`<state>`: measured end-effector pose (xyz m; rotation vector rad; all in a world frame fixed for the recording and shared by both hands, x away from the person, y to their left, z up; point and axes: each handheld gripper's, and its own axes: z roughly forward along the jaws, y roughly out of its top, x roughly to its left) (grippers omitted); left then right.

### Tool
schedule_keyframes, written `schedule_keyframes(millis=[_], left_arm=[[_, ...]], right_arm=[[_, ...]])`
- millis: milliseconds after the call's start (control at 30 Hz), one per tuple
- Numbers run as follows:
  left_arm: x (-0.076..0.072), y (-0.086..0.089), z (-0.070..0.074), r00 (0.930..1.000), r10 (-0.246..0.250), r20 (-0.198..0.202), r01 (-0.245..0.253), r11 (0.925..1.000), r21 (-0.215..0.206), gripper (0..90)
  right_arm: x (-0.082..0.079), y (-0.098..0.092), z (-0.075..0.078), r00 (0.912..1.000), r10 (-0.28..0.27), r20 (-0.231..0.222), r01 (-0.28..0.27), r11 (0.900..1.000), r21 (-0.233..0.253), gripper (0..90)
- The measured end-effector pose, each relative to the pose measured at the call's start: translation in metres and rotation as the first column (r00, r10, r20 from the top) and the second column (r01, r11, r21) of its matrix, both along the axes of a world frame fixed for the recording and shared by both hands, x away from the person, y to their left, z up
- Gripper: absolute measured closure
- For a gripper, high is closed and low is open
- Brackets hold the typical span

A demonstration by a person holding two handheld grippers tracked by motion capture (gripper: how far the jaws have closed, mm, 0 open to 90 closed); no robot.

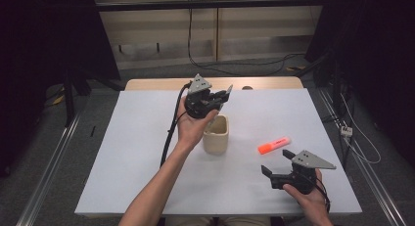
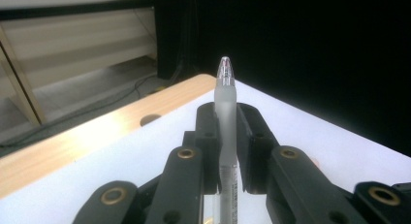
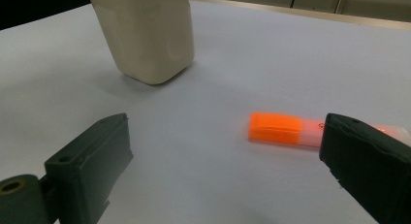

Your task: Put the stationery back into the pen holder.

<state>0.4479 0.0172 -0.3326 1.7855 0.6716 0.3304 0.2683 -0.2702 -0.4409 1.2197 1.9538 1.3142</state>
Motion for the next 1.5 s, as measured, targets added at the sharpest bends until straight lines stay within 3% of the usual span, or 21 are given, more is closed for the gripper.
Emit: schedule_keyframes(millis=[367,433,567,800,967,1033,1233,1333,1400,1500], left_arm=[[0.003,0.004,-0.022,0.9992,0.003,-0.040,-0.003,0.9999,0.013,80.8],[0.002,0.004,-0.024,0.9996,0.007,-0.028,-0.006,0.9995,0.031,80.7],[0.002,0.006,-0.030,0.9984,0.001,-0.056,0.001,0.9993,0.038,79.3],[0.000,0.014,-0.032,0.9950,0.033,-0.094,-0.031,0.9992,0.027,47.6],[-0.003,0.020,-0.030,0.9926,0.073,-0.097,-0.067,0.9960,0.059,27.6],[-0.005,0.022,-0.028,0.9914,0.091,-0.094,-0.082,0.9921,0.094,20.5],[-0.012,0.030,-0.022,0.9896,0.122,-0.077,-0.111,0.9846,0.135,11.1],[-0.016,0.035,-0.020,0.9898,0.110,-0.091,-0.099,0.9877,0.121,9.8],[-0.021,0.037,-0.019,0.9916,0.112,-0.064,-0.103,0.9850,0.139,10.5],[-0.027,0.040,-0.018,0.9927,0.092,-0.078,-0.082,0.9881,0.131,8.8]], right_arm=[[0.000,-0.001,0.000,1.0000,0.002,0.002,-0.002,1.000,-0.004,4.1],[0.000,-0.001,0.000,1.0000,0.000,0.002,0.000,1.000,-0.005,4.1],[0.000,-0.001,0.000,1.0000,-0.001,0.002,0.001,1.000,-0.006,4.1],[-0.001,-0.002,0.000,1.0000,-0.004,0.005,0.004,1.000,-0.005,4.1],[-0.002,-0.001,0.000,1.0000,-0.002,0.005,0.002,1.000,-0.005,4.1],[-0.002,-0.001,0.000,1.0000,-0.002,0.005,0.002,1.000,-0.007,4.1],[-0.003,0.000,0.001,1.0000,0.004,0.005,-0.004,1.000,-0.008,4.1],[-0.003,0.000,0.001,1.0000,0.005,0.006,-0.004,1.000,-0.009,4.1],[-0.003,0.001,0.001,1.0000,0.005,0.001,-0.005,1.000,-0.007,4.1],[-0.002,0.002,0.001,0.9999,0.011,0.004,-0.011,1.000,-0.010,4.2]])
